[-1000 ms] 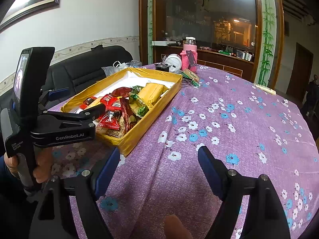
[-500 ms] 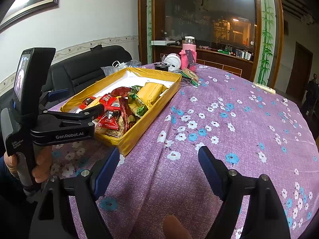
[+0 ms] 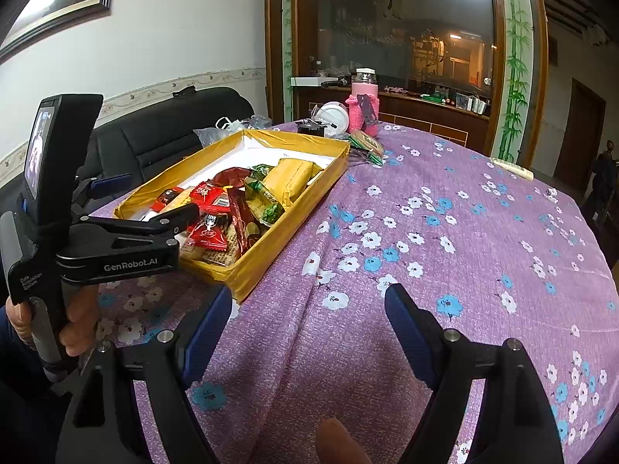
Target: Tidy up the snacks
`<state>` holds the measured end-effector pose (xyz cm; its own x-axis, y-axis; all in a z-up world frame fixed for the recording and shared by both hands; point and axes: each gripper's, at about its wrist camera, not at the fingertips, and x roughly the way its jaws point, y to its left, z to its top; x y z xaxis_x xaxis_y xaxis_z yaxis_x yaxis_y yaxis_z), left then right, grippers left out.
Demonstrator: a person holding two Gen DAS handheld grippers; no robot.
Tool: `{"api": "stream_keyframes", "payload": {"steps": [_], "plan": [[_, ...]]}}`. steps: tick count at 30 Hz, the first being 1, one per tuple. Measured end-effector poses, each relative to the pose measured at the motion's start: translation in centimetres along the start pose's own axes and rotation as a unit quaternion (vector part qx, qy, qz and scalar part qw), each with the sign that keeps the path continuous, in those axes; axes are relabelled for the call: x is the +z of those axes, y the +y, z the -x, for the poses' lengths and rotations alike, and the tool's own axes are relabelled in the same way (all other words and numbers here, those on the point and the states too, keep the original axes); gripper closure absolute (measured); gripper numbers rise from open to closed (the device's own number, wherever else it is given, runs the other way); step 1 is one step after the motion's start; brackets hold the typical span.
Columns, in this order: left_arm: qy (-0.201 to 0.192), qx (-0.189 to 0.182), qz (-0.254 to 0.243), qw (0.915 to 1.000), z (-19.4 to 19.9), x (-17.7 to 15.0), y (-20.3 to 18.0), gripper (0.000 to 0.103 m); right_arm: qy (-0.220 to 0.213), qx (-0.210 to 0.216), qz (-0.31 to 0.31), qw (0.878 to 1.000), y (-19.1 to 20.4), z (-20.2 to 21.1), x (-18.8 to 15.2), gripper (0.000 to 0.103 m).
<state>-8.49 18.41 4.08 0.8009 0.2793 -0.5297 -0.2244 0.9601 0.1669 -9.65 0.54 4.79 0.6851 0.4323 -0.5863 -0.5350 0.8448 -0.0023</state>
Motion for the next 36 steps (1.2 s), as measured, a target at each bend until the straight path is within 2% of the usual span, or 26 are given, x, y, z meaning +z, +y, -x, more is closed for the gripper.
{"api": "stream_keyframes", "payload": {"steps": [36], "plan": [[0.008, 0.002, 0.003, 1.0000, -0.07, -0.27, 0.46, 0.001, 0.001, -0.027, -0.031, 0.999, -0.96, 0.08, 0.15, 0.022]]}}
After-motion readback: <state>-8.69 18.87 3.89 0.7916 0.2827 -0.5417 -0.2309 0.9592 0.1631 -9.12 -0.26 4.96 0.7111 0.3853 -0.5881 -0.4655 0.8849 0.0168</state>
